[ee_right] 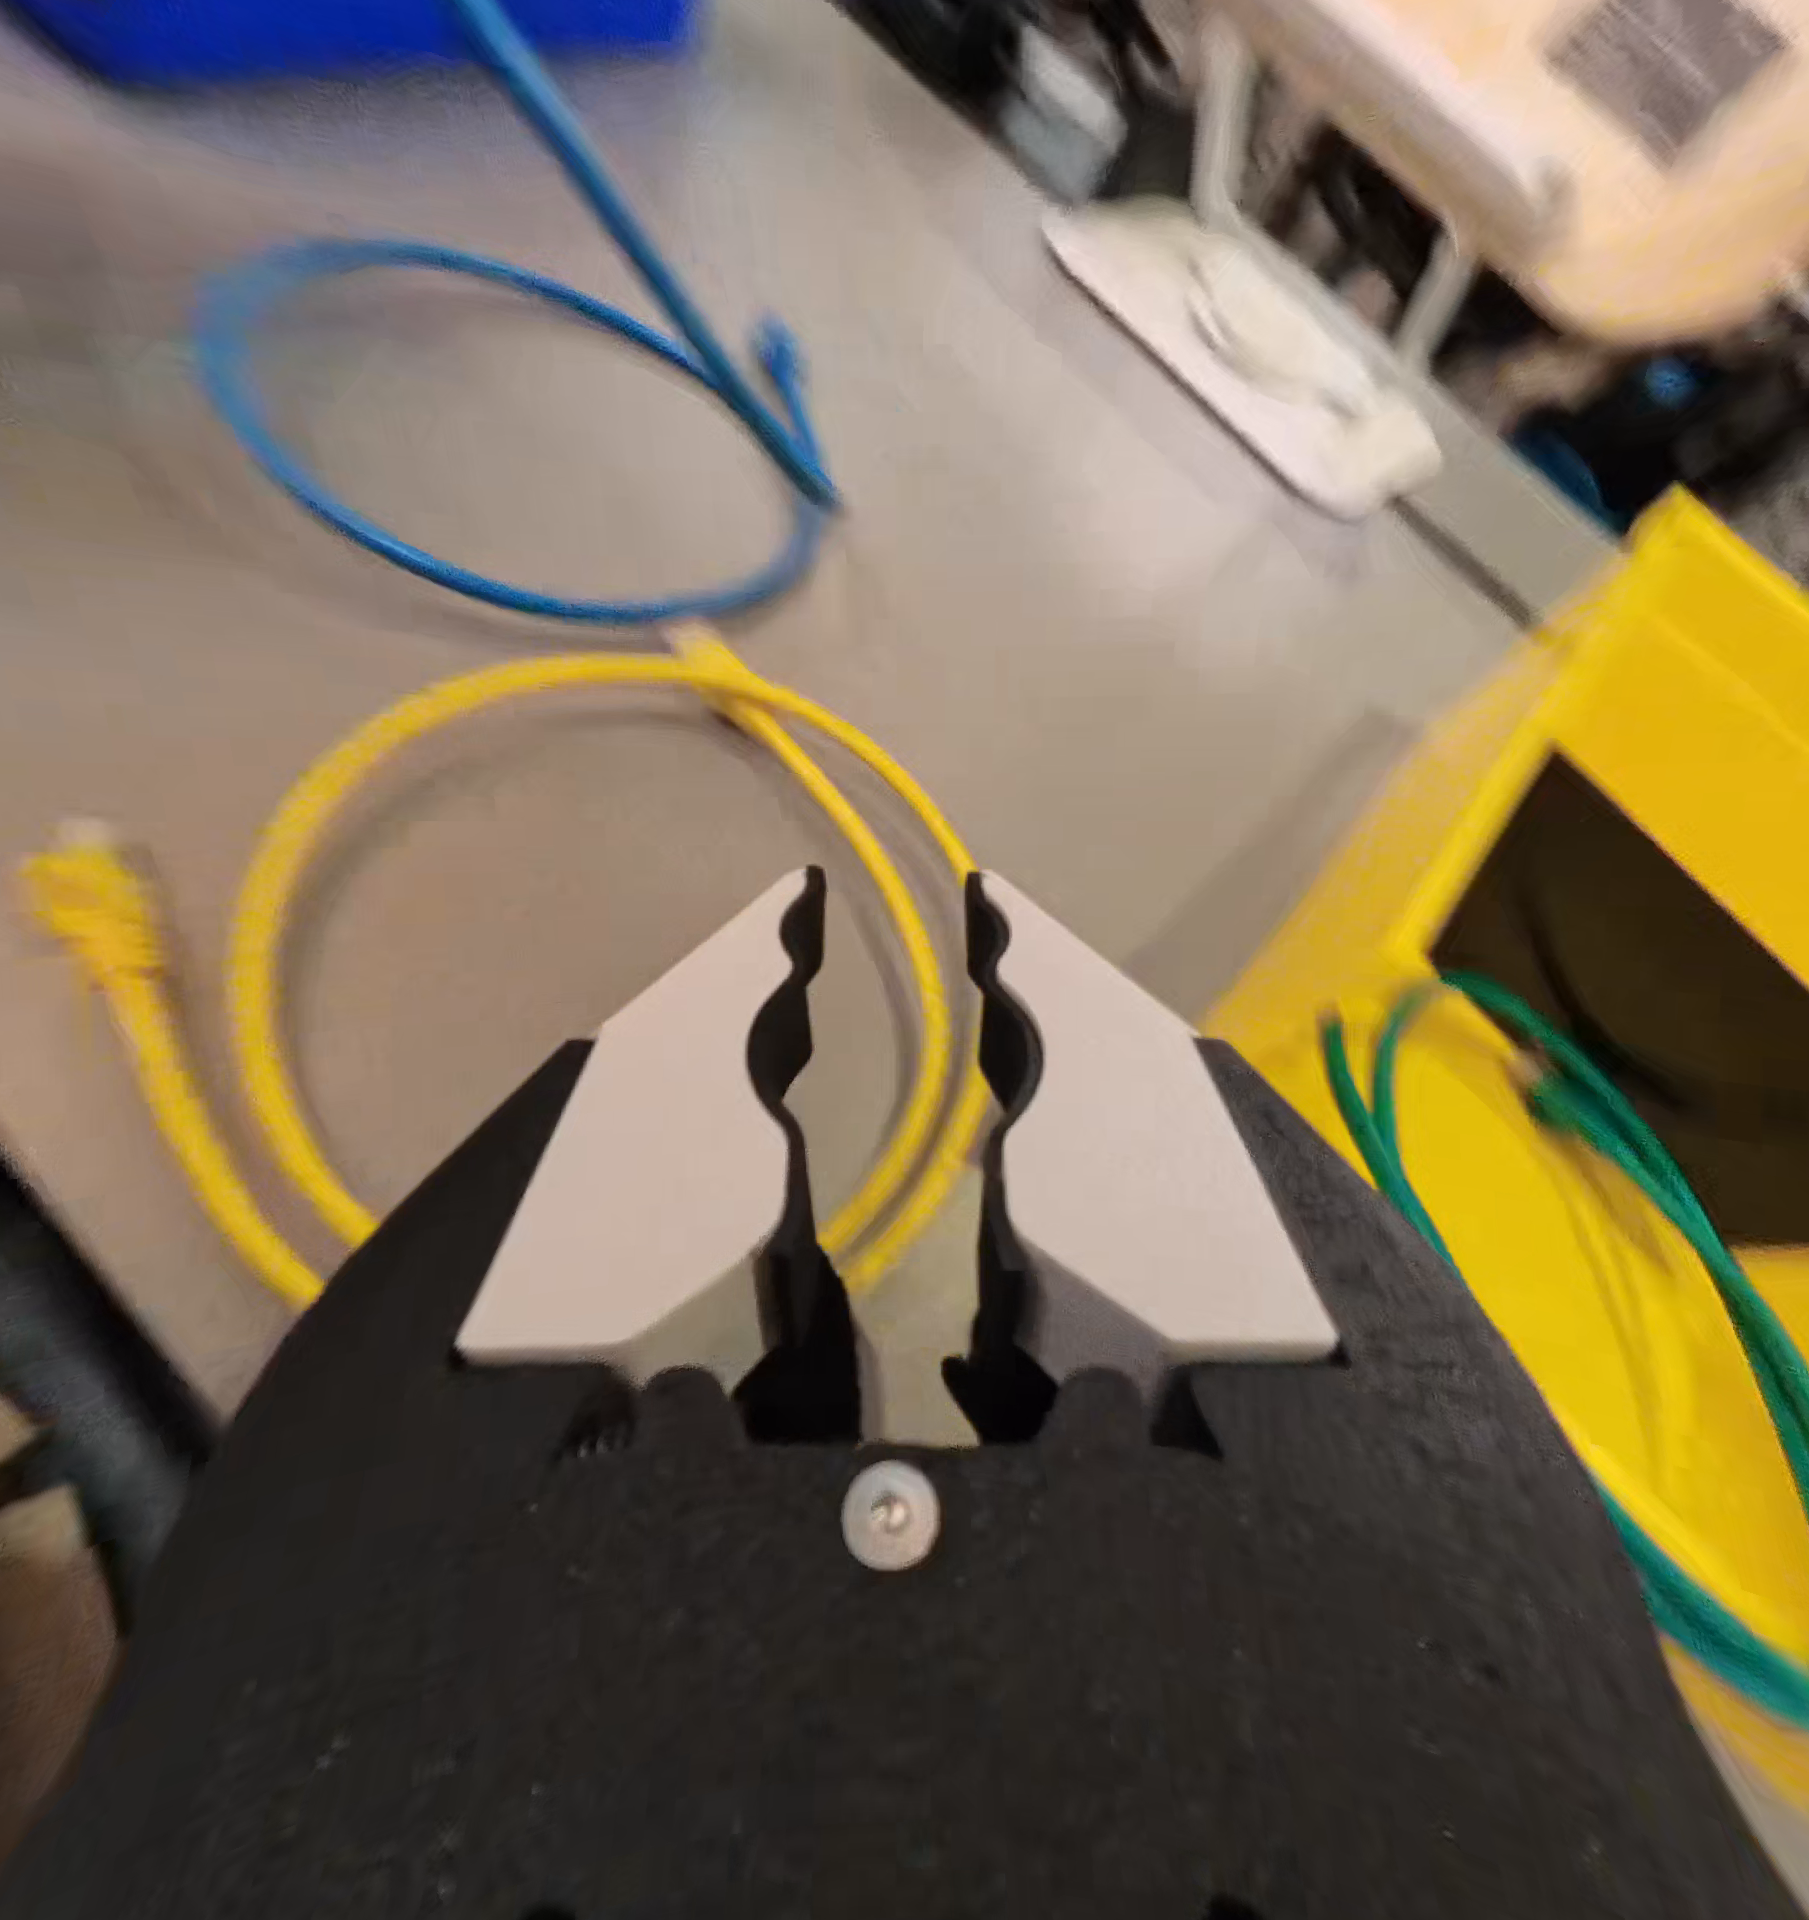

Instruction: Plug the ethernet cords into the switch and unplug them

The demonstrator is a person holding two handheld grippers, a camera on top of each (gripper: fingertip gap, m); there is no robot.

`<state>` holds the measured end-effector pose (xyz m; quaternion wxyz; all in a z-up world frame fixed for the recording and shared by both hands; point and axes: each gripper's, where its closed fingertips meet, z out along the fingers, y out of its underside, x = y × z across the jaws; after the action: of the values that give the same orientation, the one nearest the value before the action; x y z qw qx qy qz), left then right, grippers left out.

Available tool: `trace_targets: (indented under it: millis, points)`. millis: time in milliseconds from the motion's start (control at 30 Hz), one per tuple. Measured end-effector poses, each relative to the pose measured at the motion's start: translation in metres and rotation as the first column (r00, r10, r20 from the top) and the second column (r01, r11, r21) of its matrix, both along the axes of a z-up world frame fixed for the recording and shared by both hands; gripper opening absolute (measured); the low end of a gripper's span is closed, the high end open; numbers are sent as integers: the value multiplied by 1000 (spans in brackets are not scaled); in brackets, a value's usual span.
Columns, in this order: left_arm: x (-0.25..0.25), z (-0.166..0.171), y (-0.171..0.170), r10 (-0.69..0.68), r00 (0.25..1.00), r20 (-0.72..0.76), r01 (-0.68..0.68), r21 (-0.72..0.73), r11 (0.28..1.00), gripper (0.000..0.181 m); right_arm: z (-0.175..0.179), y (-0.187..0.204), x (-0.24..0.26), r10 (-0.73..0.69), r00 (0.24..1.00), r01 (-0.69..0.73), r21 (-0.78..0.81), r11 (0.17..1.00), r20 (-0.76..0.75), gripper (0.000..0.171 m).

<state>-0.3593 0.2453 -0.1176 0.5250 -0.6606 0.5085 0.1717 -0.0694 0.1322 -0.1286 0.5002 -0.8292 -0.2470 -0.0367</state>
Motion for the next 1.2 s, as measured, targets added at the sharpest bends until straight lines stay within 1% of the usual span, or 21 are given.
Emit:
trace_targets:
  millis: [67,100,200,267,300,467,533,733,767,900,933,1000,1100,1133,1167,1200]
  points:
    - [3,-2,-2,-11,1000,-4,11,-7,1000,30,-20,-1,34,-140,989,143,-83,986,43,27]
    - [4,-3,-3,-16,1000,-5,16,-9,1000,30,-29,-1,40,-162,986,166,-114,979,46,27]
    - [7,-3,-4,-28,1000,-7,28,-11,1000,30,-50,1,45,-199,980,198,-185,963,16,28]
    - [9,-4,-6,-38,999,-6,38,-12,999,30,-59,2,41,-188,981,175,-221,959,-37,28]
    - [9,-4,-6,-41,999,-7,41,-15,999,30,-61,2,38,-183,981,163,-232,959,-64,25]
    - [13,-8,-8,-56,998,-14,56,-26,998,30,-63,2,33,-160,977,121,-252,960,-142,18]
    - [14,-9,-9,-63,998,-18,62,-28,998,30,-63,2,32,-153,977,112,-252,961,-149,18]
    - [14,-4,-11,-64,998,-14,64,-12,998,30,-62,0,30,-130,980,81,-293,953,-150,10]
    - [13,-3,-10,-60,998,-12,60,-10,998,30,-55,1,31,-132,980,88,-272,958,-148,4]
    - [6,0,-8,-35,999,2,35,-7,999,30,-28,0,32,-90,996,87,-158,984,-12,4]
    - [5,0,-7,-33,999,6,33,-8,999,30,-22,-1,29,-76,997,76,-137,988,0,4]
    - [5,-1,-7,-33,999,10,33,-15,999,30,-14,-2,19,-56,996,47,-134,990,-62,4]
    - [7,-3,-8,-42,999,4,42,-21,999,30,-27,-1,19,-110,973,66,-210,975,-202,5]
    - [8,-3,-9,-46,999,3,46,-21,999,30,-31,0,21,-118,967,71,-209,975,-224,7]
    - [8,-3,-9,-49,999,3,49,-20,999,30,-36,0,22,-116,966,63,-223,973,-231,14]
    - [9,-3,-10,-51,999,4,51,-20,998,30,-42,-2,21,-108,967,49,-250,967,-229,17]
